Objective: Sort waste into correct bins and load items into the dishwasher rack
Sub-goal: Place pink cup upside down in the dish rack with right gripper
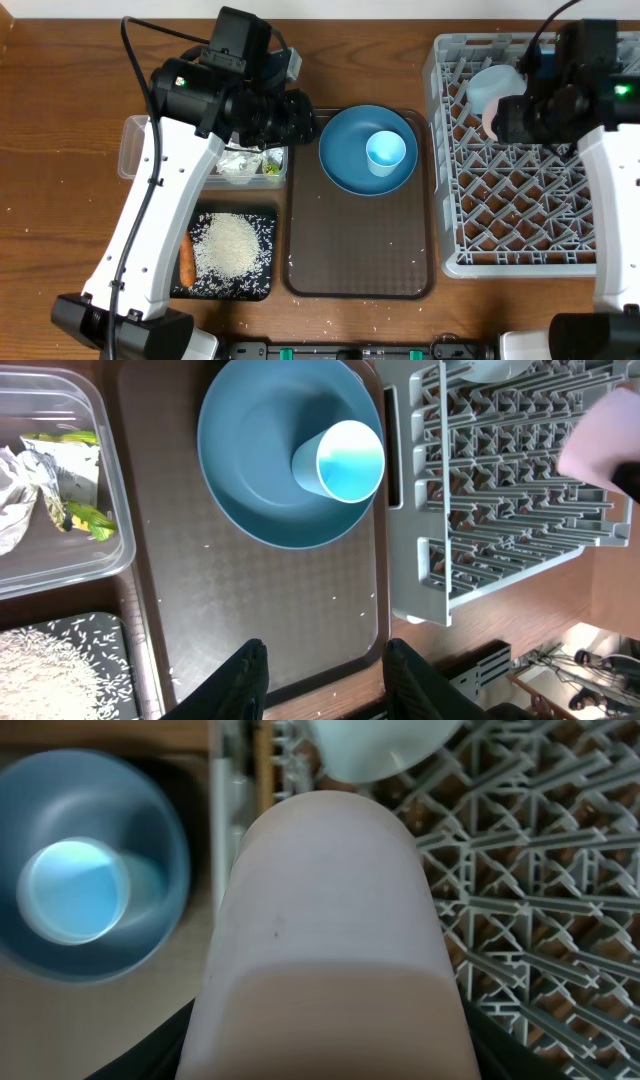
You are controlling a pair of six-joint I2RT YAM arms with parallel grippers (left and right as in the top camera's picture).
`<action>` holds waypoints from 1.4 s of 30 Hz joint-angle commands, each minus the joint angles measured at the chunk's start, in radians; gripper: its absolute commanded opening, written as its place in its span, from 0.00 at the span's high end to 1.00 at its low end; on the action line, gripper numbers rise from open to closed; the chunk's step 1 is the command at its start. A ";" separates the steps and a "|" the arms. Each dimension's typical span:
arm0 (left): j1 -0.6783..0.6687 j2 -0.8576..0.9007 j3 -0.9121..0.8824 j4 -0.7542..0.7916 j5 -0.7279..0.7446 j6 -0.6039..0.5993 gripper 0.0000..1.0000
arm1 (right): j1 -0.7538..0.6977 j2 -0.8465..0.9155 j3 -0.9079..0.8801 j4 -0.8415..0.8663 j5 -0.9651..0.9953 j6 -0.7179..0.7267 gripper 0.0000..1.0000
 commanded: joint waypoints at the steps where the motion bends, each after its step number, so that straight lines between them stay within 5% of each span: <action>1: 0.001 0.001 -0.010 -0.005 -0.017 0.003 0.60 | -0.006 -0.003 -0.090 0.063 0.116 0.076 0.68; 23: 0.001 0.001 -0.010 -0.018 -0.069 0.003 0.60 | -0.048 -0.001 -0.326 0.272 0.083 0.134 0.66; 30: 0.001 0.001 -0.010 -0.017 -0.069 0.003 0.60 | -0.048 -0.001 -0.326 0.255 0.082 0.134 0.33; 42: 0.001 0.001 -0.010 -0.017 -0.069 0.003 0.60 | -0.048 -0.001 -0.326 0.248 0.082 0.134 0.25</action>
